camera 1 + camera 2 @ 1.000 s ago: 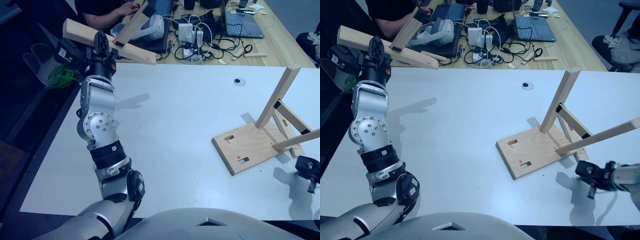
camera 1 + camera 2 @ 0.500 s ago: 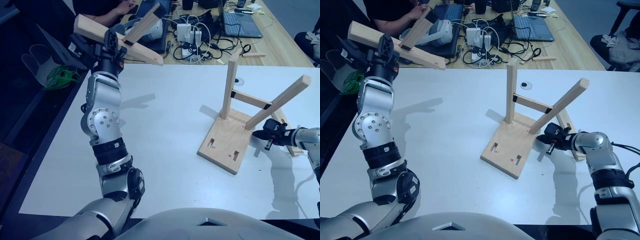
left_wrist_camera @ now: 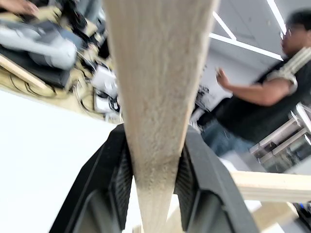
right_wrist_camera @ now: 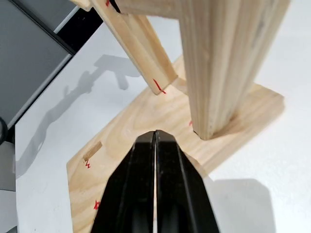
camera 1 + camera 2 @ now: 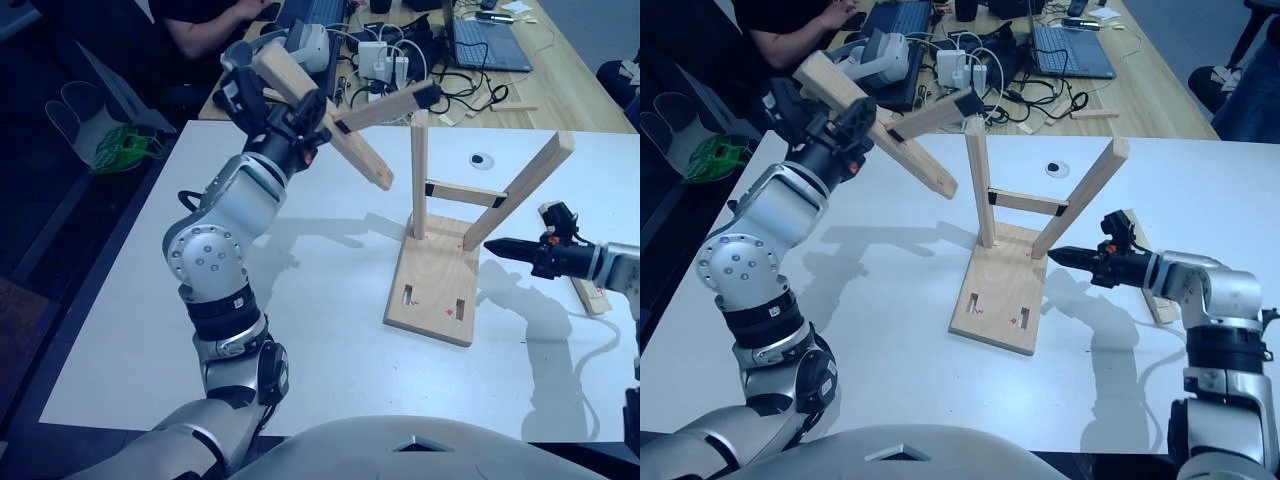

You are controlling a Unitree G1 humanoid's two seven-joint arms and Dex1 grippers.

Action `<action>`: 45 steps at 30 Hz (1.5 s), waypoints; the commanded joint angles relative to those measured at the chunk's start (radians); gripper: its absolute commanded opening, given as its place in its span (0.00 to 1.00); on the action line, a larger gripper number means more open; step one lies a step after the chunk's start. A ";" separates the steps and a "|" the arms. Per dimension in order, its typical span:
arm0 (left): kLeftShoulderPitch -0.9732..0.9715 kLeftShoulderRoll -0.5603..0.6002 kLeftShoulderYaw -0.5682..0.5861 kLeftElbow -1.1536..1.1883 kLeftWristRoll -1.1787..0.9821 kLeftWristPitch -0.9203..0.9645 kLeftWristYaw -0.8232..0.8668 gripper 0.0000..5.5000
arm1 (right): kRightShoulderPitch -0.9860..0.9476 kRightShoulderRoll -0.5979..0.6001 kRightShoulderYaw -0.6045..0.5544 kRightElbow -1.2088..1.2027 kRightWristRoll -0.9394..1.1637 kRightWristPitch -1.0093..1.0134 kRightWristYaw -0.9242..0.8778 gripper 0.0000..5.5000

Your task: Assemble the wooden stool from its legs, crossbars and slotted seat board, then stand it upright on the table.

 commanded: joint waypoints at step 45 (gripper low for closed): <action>0.102 0.374 -0.308 0.140 0.255 -0.241 -0.665 0.19 | 0.165 -0.196 0.012 -0.678 0.126 0.275 0.229 0.00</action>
